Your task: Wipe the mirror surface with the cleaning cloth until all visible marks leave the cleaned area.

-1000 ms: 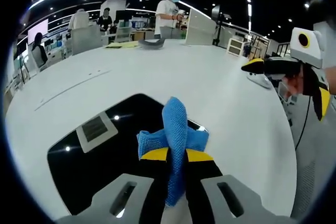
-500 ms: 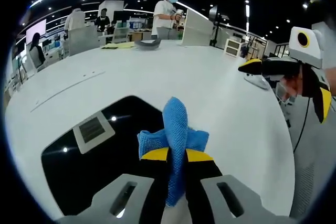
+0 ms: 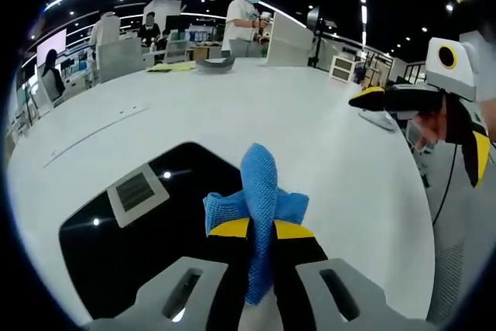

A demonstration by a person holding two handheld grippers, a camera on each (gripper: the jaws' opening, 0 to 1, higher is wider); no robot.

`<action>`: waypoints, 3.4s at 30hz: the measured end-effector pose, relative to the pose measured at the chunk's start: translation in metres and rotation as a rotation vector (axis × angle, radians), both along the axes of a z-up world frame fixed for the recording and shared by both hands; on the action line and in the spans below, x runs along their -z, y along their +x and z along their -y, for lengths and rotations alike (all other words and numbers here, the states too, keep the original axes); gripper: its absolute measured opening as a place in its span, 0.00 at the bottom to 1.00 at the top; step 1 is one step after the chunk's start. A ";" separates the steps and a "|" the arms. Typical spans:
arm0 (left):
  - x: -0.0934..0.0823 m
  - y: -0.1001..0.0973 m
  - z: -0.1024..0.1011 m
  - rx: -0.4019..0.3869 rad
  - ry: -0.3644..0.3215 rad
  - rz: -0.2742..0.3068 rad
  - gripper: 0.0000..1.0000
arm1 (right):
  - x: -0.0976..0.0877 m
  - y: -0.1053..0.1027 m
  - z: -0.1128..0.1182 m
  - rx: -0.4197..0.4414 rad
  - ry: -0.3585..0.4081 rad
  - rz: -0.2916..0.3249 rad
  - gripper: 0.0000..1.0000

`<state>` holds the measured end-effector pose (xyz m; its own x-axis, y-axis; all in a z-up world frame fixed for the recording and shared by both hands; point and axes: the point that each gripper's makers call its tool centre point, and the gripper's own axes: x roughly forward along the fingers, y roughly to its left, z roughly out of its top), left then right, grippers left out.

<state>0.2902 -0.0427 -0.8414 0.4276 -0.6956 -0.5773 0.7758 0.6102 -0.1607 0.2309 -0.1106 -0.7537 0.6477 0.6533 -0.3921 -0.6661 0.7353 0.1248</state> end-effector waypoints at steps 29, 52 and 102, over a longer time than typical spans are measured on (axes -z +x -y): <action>0.000 -0.002 0.006 -0.009 0.009 -0.004 0.07 | 0.002 -0.008 0.002 0.002 0.021 -0.014 1.00; 0.000 0.008 0.010 0.014 0.018 -0.029 0.05 | 0.010 -0.006 0.000 -0.005 0.018 -0.031 0.99; 0.000 0.027 0.006 0.061 -0.003 0.037 0.05 | 0.003 0.007 0.009 0.022 0.035 -0.040 0.97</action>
<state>0.3167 -0.0487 -0.8418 0.4054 -0.7227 -0.5597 0.8170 0.5611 -0.1328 0.2377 -0.1201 -0.7572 0.6463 0.6529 -0.3950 -0.6439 0.7444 0.1769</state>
